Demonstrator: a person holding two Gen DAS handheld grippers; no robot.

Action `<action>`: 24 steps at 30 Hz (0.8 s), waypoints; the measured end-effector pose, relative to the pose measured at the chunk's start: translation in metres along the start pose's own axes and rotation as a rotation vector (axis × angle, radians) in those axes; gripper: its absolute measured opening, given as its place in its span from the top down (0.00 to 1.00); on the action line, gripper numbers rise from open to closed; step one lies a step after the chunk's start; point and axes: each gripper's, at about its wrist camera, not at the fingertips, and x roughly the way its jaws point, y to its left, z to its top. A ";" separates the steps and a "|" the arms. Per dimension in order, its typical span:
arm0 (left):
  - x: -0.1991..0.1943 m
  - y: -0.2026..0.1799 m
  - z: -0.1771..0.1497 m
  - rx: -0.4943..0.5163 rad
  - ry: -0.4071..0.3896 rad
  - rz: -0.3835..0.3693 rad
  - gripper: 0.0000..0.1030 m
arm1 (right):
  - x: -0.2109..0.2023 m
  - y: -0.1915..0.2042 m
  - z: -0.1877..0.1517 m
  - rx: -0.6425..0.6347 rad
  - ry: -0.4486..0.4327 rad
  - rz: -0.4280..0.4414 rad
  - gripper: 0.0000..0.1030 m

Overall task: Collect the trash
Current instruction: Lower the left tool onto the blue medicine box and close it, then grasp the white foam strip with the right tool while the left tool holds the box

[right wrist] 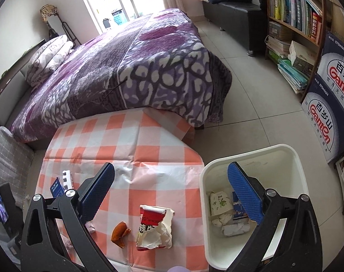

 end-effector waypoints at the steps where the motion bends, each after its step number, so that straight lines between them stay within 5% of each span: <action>1: 0.006 0.003 0.002 -0.015 0.014 0.005 0.19 | 0.003 0.005 -0.001 -0.013 0.007 0.004 0.07; 7: 0.034 -0.005 0.010 -0.007 0.069 0.044 0.19 | 0.019 0.031 -0.005 -0.057 0.043 0.011 0.07; 13: 0.051 -0.020 0.015 0.032 0.113 0.025 0.19 | 0.039 0.052 -0.007 -0.085 0.080 0.012 0.07; 19: 0.055 0.006 0.016 -0.020 0.162 -0.030 0.19 | 0.063 0.081 -0.017 -0.127 0.137 0.027 0.07; 24: 0.056 0.031 0.011 -0.010 0.202 -0.101 0.45 | 0.081 0.117 -0.031 -0.220 0.164 0.065 0.07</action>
